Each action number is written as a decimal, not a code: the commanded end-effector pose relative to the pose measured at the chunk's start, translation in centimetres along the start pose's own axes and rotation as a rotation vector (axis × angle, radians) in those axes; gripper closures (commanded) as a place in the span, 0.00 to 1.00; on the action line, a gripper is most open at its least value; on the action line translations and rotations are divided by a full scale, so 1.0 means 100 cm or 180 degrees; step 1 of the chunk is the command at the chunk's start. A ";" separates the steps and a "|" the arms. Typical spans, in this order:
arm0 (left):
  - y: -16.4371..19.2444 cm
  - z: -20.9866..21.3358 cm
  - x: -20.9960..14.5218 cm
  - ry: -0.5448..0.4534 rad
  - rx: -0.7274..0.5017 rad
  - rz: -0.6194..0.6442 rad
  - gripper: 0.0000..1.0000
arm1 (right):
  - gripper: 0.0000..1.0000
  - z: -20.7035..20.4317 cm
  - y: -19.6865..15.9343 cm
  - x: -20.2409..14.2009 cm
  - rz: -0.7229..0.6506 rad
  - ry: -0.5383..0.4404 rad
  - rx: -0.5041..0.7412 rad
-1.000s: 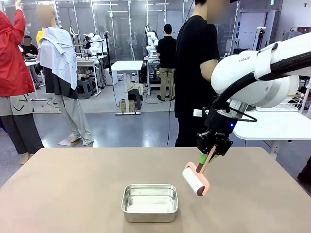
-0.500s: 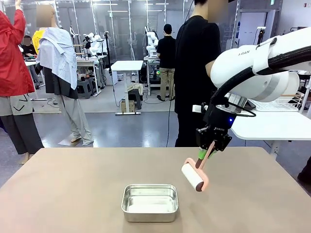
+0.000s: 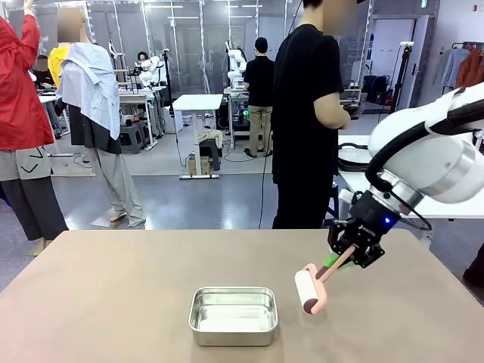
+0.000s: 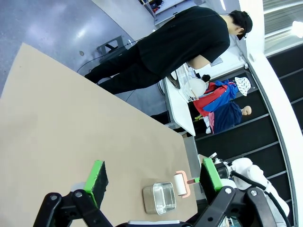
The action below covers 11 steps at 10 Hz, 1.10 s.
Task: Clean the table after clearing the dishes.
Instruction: When the right (or left) Handle tray is removed, use the right hand (or left hand) to clean the right (or left) side of the table with the Lint Roller.
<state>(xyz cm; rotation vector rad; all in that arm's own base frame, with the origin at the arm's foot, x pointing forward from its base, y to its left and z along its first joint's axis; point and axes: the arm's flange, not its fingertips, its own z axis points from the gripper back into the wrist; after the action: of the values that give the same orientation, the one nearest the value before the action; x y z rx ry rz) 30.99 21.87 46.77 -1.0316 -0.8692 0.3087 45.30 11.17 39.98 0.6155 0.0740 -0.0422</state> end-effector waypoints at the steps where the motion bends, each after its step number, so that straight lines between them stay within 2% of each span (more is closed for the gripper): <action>1: -0.001 0.004 0.001 0.0043 0.0007 0.0040 0.00 | 0.77 -0.013 -0.009 0.007 -0.0012 -0.0110 0.0484; 2: -0.001 0.004 0.001 0.0043 0.0007 0.0040 0.00 | 0.77 -0.020 -0.015 0.012 -0.0004 -0.0247 0.0568; 6: -0.001 0.004 0.001 0.0043 0.0007 0.0040 0.00 | 0.77 -0.034 -0.041 0.040 0.0197 -0.0449 0.0659; 9: -0.001 0.004 0.001 0.0043 0.0007 0.0040 0.00 | 0.77 -0.042 -0.053 0.051 0.0273 -0.0346 0.0682; 11: -0.001 0.004 0.001 0.0043 0.0007 0.0040 0.00 | 0.77 -0.045 -0.076 0.054 0.0094 -0.0235 0.0645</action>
<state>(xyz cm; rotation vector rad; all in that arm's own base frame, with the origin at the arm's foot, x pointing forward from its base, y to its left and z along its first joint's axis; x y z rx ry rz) 30.99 21.88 46.77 -1.0319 -0.8693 0.3087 49.84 8.35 32.44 0.8102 -0.0312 -0.0356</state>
